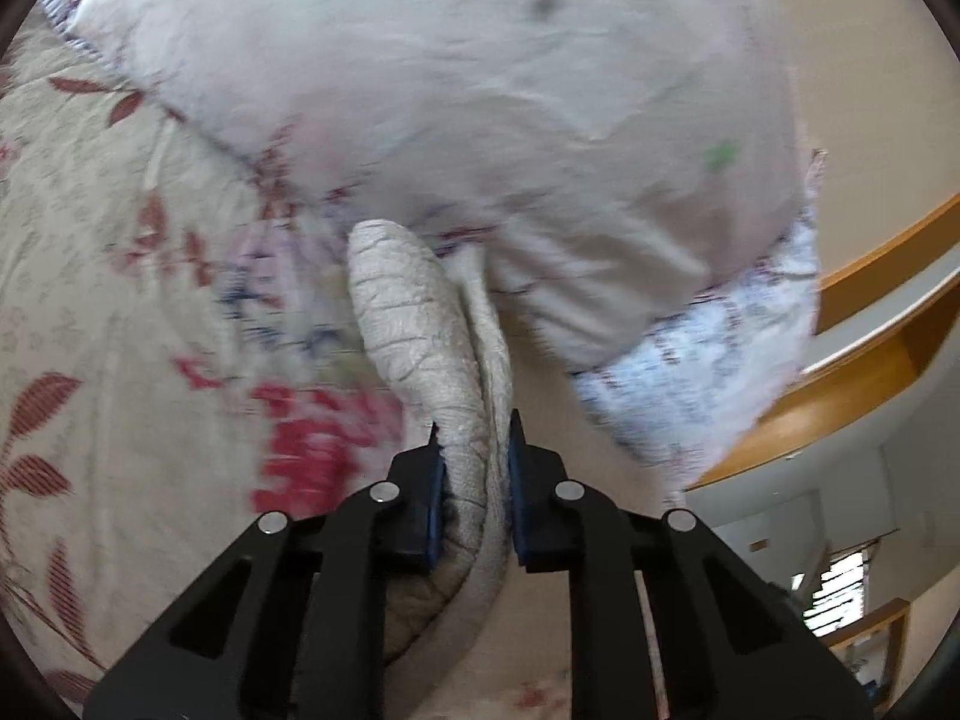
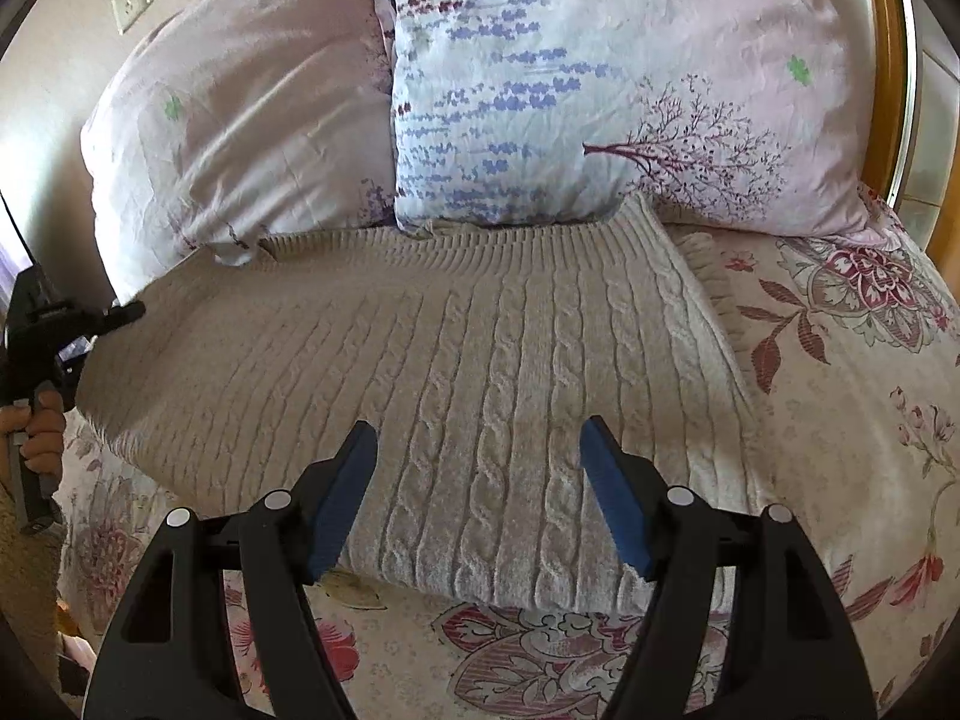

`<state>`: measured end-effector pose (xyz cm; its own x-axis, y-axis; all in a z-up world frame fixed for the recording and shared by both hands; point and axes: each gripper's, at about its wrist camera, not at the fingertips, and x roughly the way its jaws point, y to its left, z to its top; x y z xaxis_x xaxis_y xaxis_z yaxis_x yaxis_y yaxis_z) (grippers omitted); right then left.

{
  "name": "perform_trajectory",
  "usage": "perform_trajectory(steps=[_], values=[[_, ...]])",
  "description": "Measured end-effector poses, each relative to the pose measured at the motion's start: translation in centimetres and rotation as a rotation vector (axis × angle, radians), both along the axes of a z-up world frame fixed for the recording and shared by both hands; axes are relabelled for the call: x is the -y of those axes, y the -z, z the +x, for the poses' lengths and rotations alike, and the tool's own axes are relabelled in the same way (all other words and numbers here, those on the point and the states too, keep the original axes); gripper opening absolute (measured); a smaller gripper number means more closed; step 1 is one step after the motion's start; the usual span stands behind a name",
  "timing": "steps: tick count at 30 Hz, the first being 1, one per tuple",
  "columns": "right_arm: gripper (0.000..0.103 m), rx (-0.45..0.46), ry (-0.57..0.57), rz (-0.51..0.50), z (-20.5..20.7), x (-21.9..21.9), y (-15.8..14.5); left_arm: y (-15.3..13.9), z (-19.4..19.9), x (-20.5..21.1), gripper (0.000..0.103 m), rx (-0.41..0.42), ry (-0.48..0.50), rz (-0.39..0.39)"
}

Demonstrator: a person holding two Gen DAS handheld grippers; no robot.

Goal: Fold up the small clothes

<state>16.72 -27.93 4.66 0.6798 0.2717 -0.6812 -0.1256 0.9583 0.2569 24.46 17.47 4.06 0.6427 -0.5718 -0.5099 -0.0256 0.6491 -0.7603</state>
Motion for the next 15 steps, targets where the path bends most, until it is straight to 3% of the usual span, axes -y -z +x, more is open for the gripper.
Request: perform_trajectory(steps=[6,15], values=[[0.072,0.022,-0.008,0.017,-0.3,0.4,-0.5,-3.5,0.4,4.5,0.015,0.083,0.054,-0.051],[0.072,0.046,0.002,0.028,-0.9,1.9,-1.0,-4.3,0.6,13.5,0.015,0.112,0.197,-0.095]])
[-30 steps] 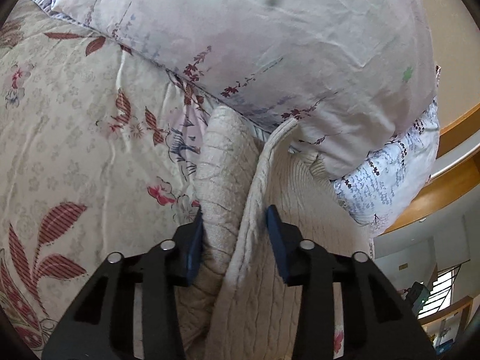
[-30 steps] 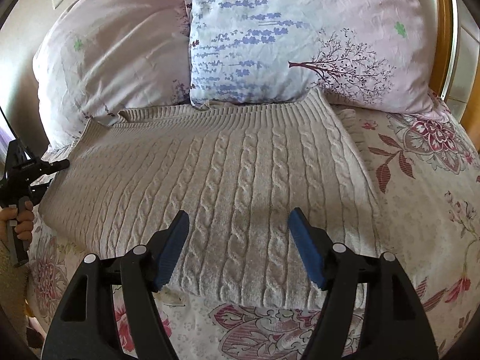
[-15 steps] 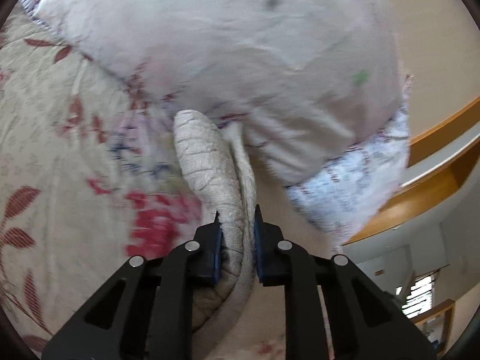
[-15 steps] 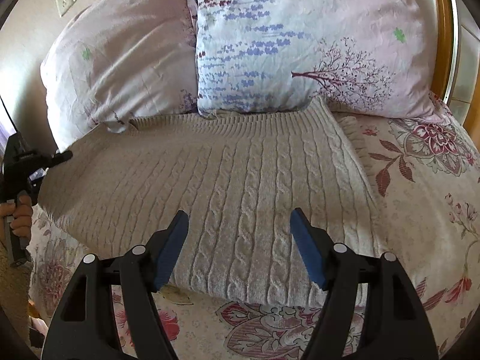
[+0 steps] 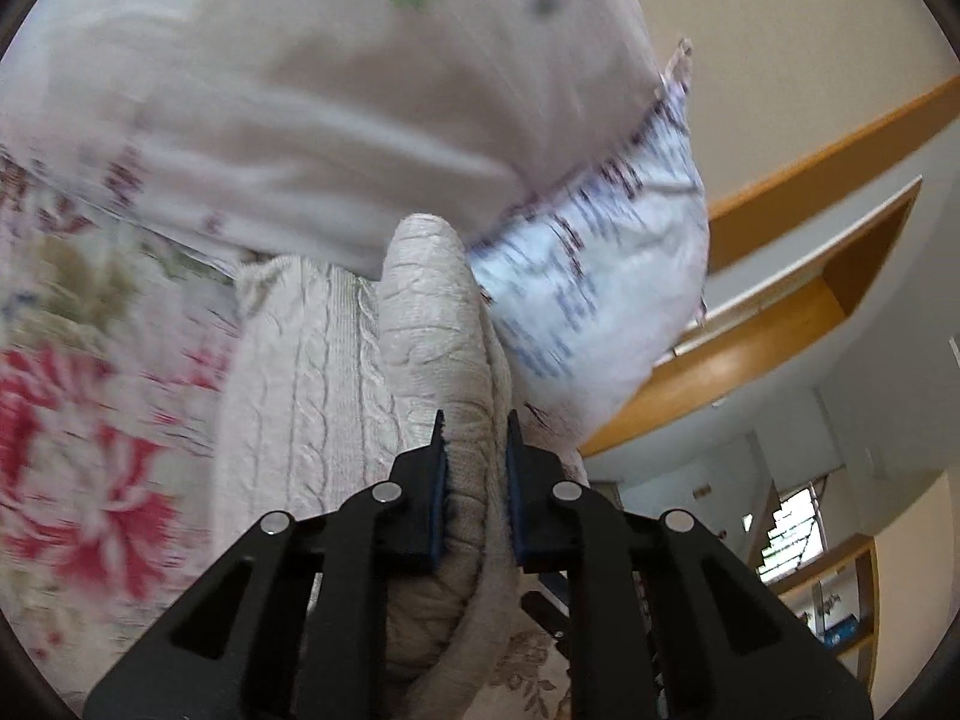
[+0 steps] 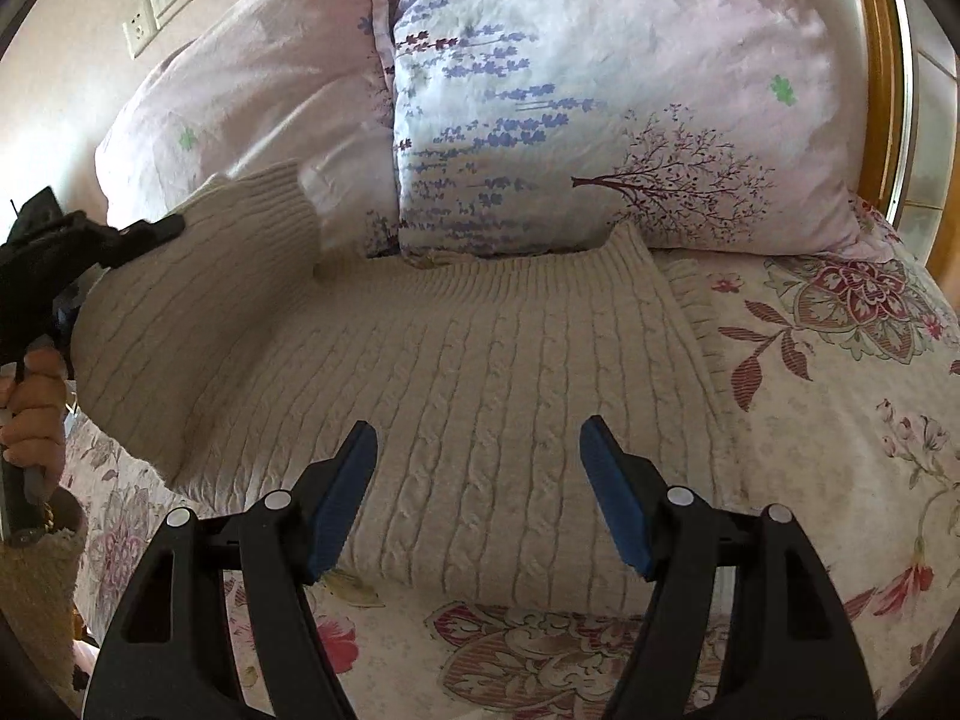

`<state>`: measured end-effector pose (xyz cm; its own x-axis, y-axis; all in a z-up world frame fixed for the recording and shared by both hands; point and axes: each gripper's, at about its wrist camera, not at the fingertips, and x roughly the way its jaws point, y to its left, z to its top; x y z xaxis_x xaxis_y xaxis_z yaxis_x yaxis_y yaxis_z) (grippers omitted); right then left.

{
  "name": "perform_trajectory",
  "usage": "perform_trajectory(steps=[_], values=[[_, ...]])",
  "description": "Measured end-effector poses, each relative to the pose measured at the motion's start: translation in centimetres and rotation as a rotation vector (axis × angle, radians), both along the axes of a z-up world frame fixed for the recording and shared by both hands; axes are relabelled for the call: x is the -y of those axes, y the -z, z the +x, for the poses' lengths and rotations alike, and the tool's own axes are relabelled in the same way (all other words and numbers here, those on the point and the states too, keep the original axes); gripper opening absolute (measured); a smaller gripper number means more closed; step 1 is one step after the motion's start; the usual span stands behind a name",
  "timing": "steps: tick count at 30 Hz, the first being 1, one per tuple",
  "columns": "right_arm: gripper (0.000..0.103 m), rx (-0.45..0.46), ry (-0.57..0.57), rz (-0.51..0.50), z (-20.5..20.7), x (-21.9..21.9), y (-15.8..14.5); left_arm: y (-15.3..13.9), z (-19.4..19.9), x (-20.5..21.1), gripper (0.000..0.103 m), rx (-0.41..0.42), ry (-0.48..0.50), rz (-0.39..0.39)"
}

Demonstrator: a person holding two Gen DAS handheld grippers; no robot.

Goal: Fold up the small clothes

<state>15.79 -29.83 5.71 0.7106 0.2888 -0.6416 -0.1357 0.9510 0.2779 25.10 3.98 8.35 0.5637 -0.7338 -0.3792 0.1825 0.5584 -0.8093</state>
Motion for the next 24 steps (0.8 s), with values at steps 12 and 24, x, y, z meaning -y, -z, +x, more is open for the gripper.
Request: perform_trajectory(steps=[12,24], values=[[0.072,-0.008,0.057,0.027,0.4,2.2,0.4,5.6,1.8,10.1,0.024,-0.177,0.278,-0.041],[0.070,-0.222,-0.112,0.489,5.1,1.5,1.0,3.4,-1.2,0.7,0.067,0.023,-0.054,0.290]])
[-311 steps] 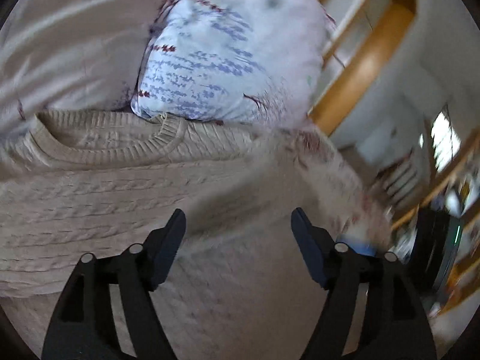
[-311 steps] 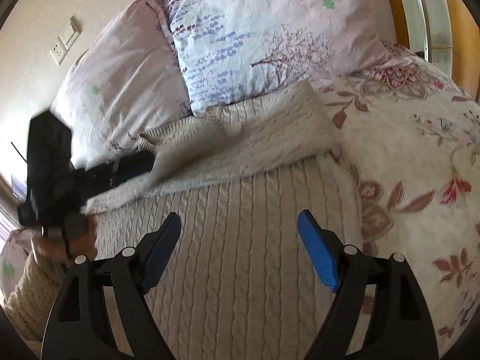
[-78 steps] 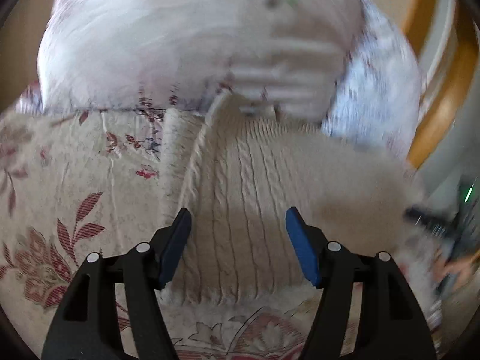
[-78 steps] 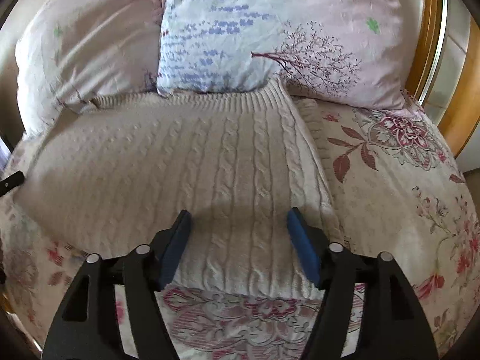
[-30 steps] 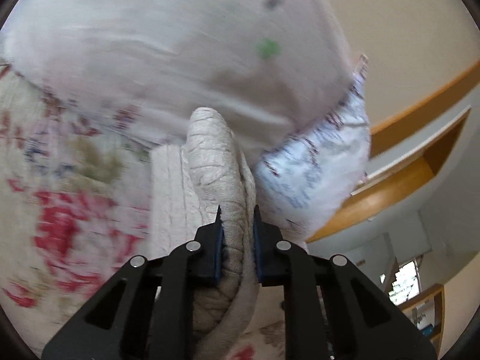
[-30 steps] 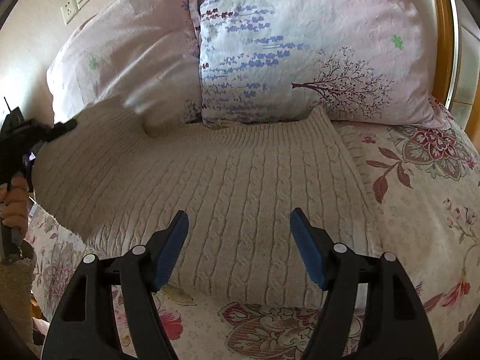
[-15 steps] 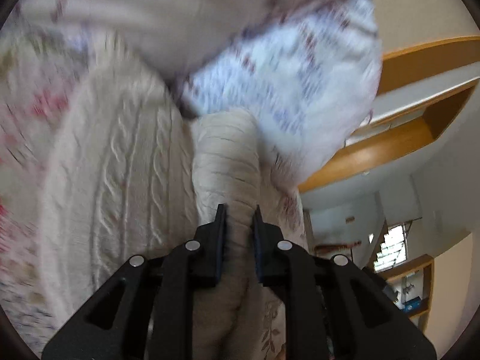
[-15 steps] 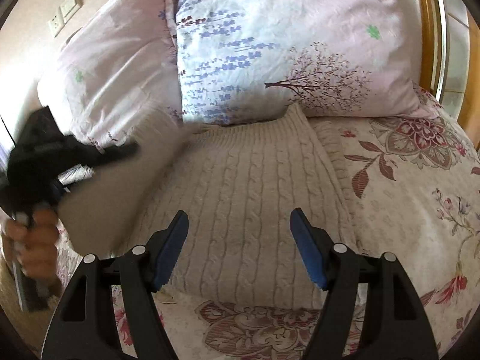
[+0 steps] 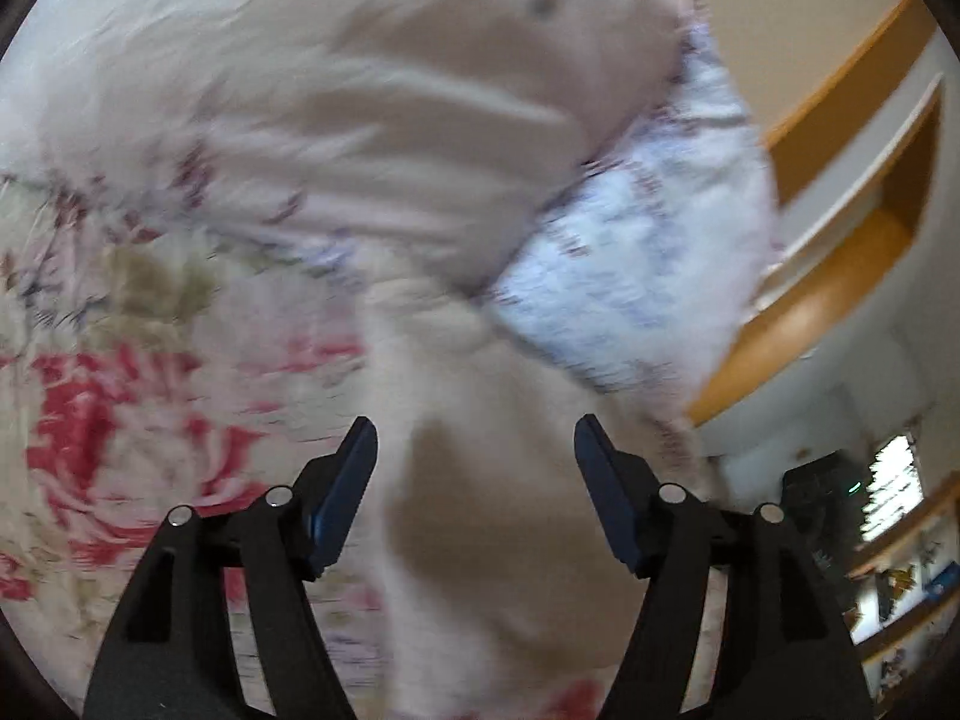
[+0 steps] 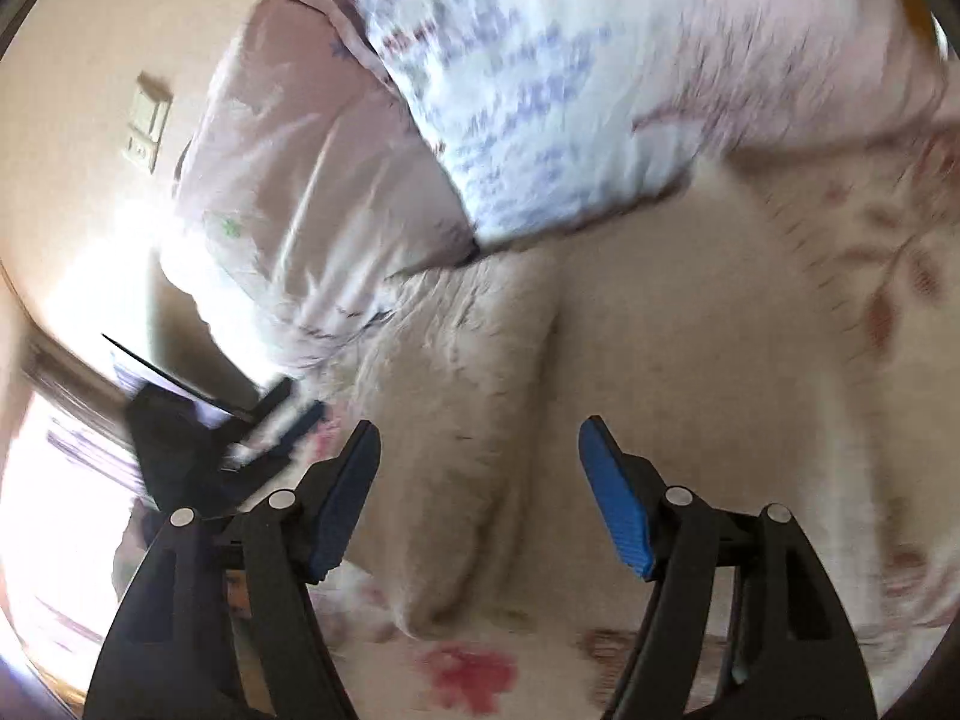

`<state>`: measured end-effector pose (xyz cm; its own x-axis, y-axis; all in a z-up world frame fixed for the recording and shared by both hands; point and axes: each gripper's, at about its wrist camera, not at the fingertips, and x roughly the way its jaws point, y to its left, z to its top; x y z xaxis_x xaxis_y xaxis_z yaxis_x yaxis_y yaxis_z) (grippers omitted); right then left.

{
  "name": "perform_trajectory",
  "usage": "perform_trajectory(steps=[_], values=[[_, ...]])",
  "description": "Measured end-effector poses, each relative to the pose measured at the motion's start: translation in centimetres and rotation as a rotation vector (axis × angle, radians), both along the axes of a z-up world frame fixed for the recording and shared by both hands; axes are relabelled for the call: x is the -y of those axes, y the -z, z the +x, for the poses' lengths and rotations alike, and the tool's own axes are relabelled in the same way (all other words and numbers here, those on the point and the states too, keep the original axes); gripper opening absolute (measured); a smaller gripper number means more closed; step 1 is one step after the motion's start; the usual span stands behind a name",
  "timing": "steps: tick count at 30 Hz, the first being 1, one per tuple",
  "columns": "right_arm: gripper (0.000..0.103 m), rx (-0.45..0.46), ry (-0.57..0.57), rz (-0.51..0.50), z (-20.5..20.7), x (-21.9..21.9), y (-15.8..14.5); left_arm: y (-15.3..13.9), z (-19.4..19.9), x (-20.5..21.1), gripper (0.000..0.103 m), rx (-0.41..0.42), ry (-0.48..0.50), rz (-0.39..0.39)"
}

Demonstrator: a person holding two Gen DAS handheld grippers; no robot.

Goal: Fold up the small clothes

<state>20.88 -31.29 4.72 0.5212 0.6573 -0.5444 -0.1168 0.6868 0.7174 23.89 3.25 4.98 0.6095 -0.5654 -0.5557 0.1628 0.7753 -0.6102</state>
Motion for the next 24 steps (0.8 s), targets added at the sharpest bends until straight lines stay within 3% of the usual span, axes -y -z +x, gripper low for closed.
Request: perform_trajectory(steps=[4,13,18,21,24], values=[[0.055,-0.075,-0.022,0.031,1.6,-1.2,1.6,3.2,0.4,-0.6,0.067,-0.050,0.058,-0.067],[0.050,-0.090,-0.059,0.040,2.7,-3.3,2.8,4.6,0.5,-0.2,0.067,-0.082,0.126,-0.106],[0.045,-0.089,-0.068,0.112,4.2,-4.2,3.7,4.4,0.7,0.6,0.067,-0.068,0.135,-0.089],[0.022,-0.113,-0.025,0.172,5.5,-4.4,4.8,4.4,0.7,0.5,0.067,-0.064,0.134,-0.098],[0.019,-0.056,-0.007,0.065,5.2,-5.3,3.8,4.4,0.6,0.1,0.072,-0.058,0.138,-0.133]])
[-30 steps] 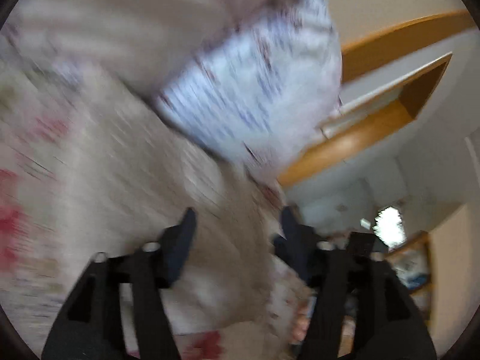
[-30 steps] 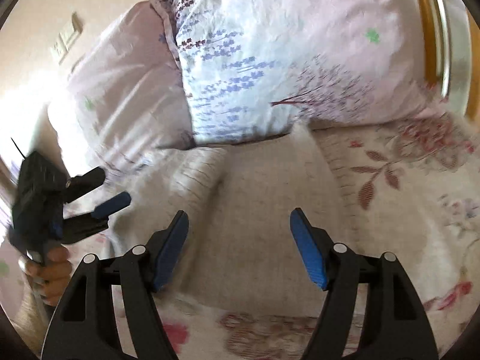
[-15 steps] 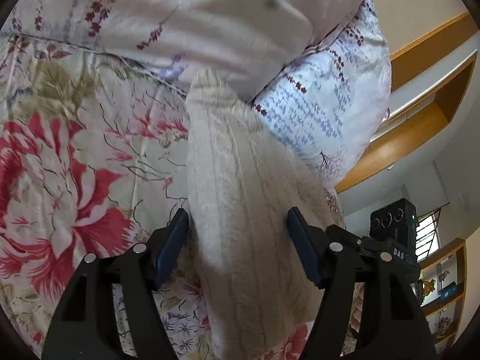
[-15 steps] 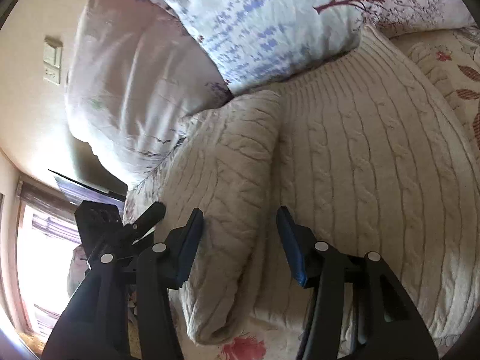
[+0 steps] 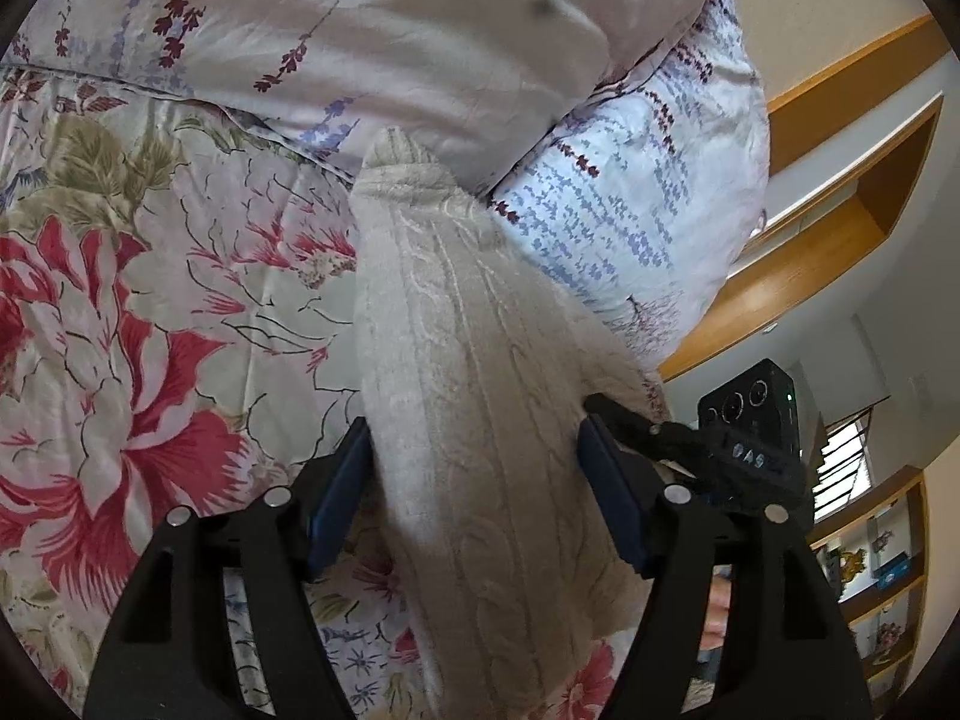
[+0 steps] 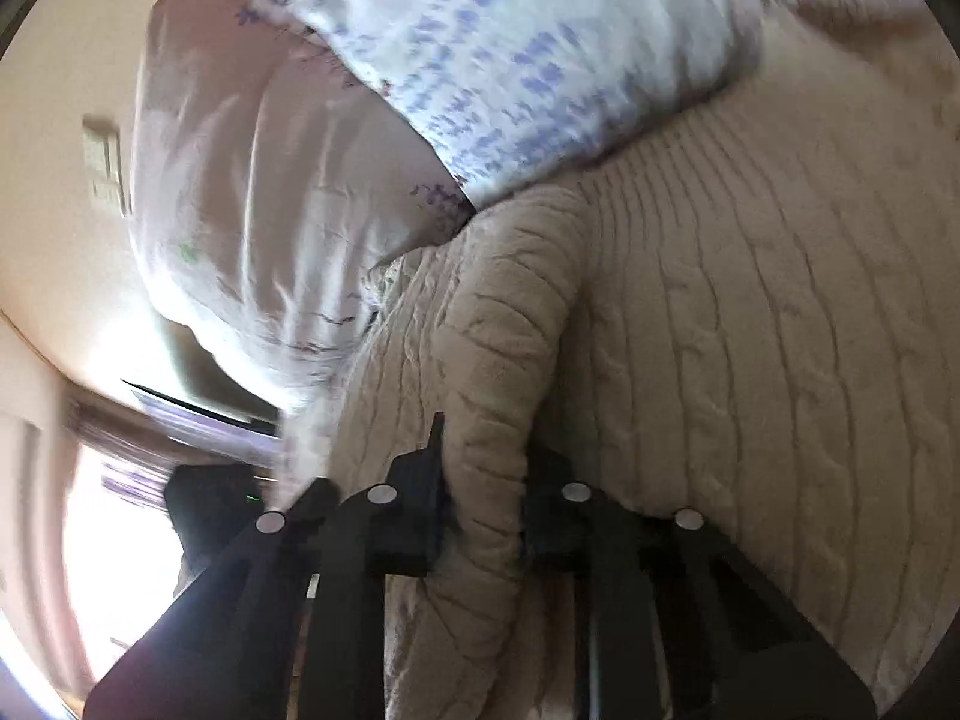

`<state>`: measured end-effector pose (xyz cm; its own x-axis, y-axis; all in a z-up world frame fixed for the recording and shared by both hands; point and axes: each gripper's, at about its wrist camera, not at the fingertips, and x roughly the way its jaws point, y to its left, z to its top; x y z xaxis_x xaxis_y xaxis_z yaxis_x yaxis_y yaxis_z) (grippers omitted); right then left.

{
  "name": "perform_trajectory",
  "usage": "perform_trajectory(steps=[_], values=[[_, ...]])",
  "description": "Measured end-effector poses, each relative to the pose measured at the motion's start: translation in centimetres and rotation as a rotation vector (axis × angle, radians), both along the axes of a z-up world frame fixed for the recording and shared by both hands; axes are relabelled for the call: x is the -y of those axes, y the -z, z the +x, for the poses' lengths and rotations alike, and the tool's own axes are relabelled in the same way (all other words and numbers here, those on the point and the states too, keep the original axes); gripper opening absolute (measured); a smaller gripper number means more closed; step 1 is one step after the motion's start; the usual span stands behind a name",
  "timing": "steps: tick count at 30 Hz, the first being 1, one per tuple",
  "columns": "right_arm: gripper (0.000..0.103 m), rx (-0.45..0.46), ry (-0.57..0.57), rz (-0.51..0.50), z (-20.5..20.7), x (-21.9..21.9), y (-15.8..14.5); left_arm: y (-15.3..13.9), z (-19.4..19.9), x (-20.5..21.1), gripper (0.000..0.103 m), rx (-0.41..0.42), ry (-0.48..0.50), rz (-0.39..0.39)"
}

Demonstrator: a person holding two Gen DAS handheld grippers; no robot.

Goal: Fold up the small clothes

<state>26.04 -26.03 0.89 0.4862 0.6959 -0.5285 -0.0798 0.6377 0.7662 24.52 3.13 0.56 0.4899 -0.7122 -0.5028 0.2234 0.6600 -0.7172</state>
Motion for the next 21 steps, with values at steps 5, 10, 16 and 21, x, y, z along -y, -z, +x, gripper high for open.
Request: perform_trajectory(steps=[5,10,16,21], values=[[0.017,0.147,0.002,-0.226,-1.4,-1.1,-4.3,-0.2,-0.3,-0.7,0.083,0.015,0.008,-0.076],[0.016,0.199,0.022,-0.411,-2.4,-0.4,-7.0,-0.2,-0.4,-1.0,0.084,0.013,0.009,-0.113],[0.016,0.229,0.137,-0.677,-3.7,3.0,-7.6,-0.4,-0.8,0.1,0.084,0.023,0.051,-0.090],[0.016,0.115,0.185,-0.715,-3.5,6.8,-4.7,-0.3,-0.9,1.0,0.084,0.027,0.082,-0.073]])
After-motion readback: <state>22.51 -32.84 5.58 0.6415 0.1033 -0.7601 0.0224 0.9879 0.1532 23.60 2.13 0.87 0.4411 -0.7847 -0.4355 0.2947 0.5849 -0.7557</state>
